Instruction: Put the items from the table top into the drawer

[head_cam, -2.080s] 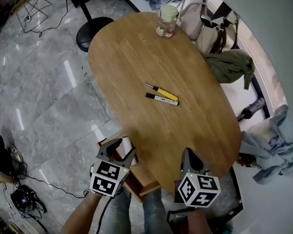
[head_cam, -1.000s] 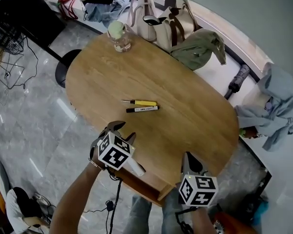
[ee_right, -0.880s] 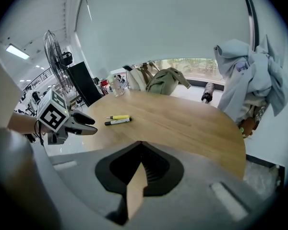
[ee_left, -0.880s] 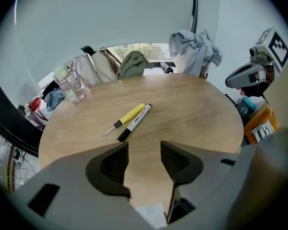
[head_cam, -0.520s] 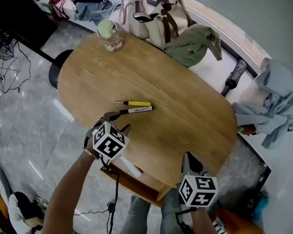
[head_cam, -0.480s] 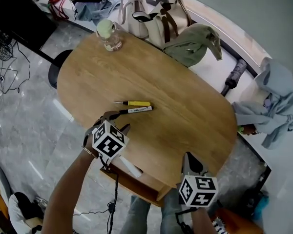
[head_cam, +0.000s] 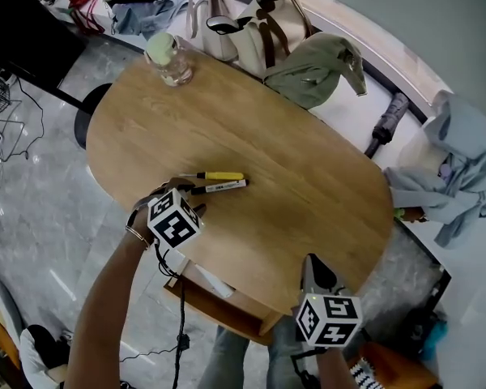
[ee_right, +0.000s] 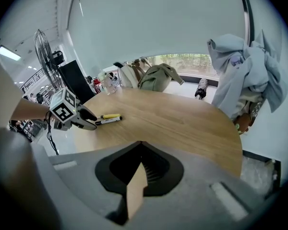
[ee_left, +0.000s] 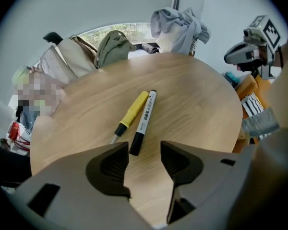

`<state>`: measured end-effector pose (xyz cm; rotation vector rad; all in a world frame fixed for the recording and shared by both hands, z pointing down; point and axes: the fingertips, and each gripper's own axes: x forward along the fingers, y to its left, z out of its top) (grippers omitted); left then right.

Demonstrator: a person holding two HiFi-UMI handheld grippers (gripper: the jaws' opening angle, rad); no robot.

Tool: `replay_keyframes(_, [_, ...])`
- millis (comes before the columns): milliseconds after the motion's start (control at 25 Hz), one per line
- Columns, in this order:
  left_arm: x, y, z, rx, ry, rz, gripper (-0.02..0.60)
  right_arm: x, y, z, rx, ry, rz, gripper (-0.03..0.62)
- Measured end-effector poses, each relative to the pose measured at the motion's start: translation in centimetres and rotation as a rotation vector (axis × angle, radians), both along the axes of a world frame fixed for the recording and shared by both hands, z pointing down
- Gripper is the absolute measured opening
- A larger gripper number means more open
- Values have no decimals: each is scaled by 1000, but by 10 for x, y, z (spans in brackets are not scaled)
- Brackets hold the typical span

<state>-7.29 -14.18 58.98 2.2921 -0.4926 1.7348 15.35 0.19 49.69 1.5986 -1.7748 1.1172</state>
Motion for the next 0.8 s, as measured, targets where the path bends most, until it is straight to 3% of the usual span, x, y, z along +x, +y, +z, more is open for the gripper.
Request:
replay_keyframes(480, [11,-3,11,-81,-42,131,197,-7,-7,5,-8,-17,-49,5])
replay_keyframes(800, [10,-8,16,-14,-68,147,76,-3,-6,6,-7,-15,-48,5])
